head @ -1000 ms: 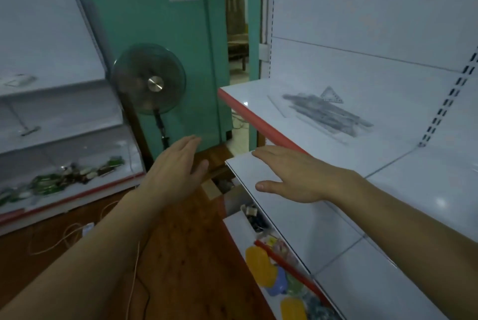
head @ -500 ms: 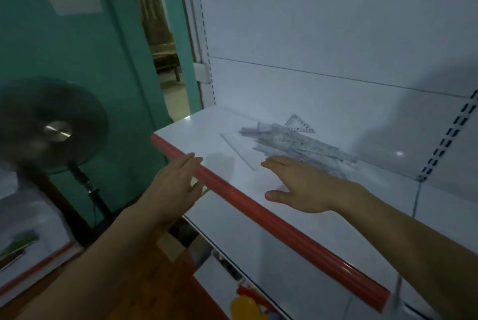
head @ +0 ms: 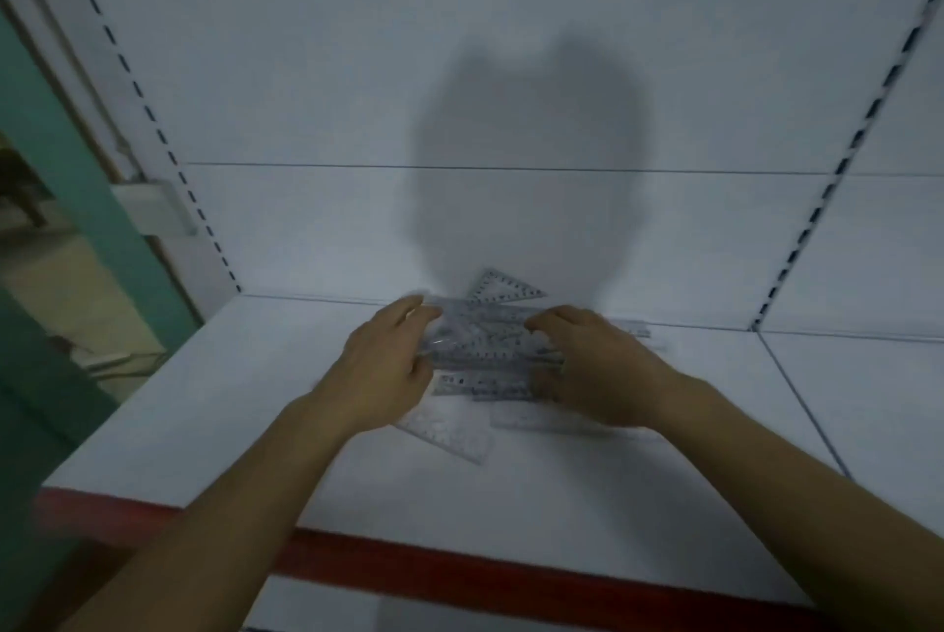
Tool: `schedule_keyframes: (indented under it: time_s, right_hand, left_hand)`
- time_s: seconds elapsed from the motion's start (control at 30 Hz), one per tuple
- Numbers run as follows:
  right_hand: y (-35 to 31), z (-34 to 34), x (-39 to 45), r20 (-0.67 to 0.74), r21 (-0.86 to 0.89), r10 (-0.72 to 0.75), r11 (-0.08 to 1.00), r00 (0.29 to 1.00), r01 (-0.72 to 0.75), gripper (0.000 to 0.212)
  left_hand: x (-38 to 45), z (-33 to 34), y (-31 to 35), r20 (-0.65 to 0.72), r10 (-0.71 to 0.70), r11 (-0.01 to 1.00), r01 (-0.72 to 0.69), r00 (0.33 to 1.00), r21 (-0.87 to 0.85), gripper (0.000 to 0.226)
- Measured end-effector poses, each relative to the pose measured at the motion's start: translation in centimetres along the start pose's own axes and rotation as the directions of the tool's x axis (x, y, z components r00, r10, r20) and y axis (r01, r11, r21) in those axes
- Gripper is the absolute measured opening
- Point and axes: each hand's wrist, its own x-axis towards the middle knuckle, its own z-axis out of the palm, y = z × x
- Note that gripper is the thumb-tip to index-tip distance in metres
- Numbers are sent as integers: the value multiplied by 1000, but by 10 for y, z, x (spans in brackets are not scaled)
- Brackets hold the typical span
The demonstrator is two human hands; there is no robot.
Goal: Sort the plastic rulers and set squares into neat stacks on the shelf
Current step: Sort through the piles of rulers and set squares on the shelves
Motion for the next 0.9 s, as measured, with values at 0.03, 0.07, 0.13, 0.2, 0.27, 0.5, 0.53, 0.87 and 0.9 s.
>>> schedule_keyframes:
  time_s: [0.03, 0.07, 0.13, 0.2, 0.27, 0.5, 0.53, 0.87, 0.9]
  right_hand:
    - [-7, 2, 5, -10, -1, 35, 999, 999, -35, 60]
    - [-14, 5, 10, -21, 3, 54, 999, 998, -54, 59]
    - [-26, 12, 19, -18, 13, 90, 996, 996, -90, 65]
    - [-32, 19, 26, -16, 19, 107, 994, 994, -106, 74]
    - [-35, 25, 29, -46, 7, 148, 989, 988, -148, 69]
    - [-29, 40, 32, -203, 53, 169, 985, 964, -162, 50]
    - [-27, 41, 32, -222, 69, 166, 986, 961, -154, 50]
    - [-13, 41, 30, -567, 142, 3, 985, 824, 94, 20]
    - [-13, 41, 30, -584, 145, -1, 984, 812, 105, 17]
  left_hand:
    - [10, 4, -5, 13, 41, 999, -41, 999, -5, 68]
    - [19, 8, -9, 40, 79, 997, -79, 996, -5, 69]
    - [33, 14, -15, 123, 91, 996, -92, 988, 7, 68]
    - [41, 20, -22, 119, 103, 994, -106, 988, 14, 66]
    - [42, 23, -28, 20, 141, 989, -141, 990, 39, 62]
    - [45, 33, -43, -169, 240, 960, -260, 956, -107, 49]
    - [46, 33, -44, -176, 250, 954, -273, 952, -126, 47]
    - [41, 23, -45, -346, 196, 922, -293, 917, -255, 36]
    - [42, 23, -45, -366, 197, 920, -301, 909, -251, 35]
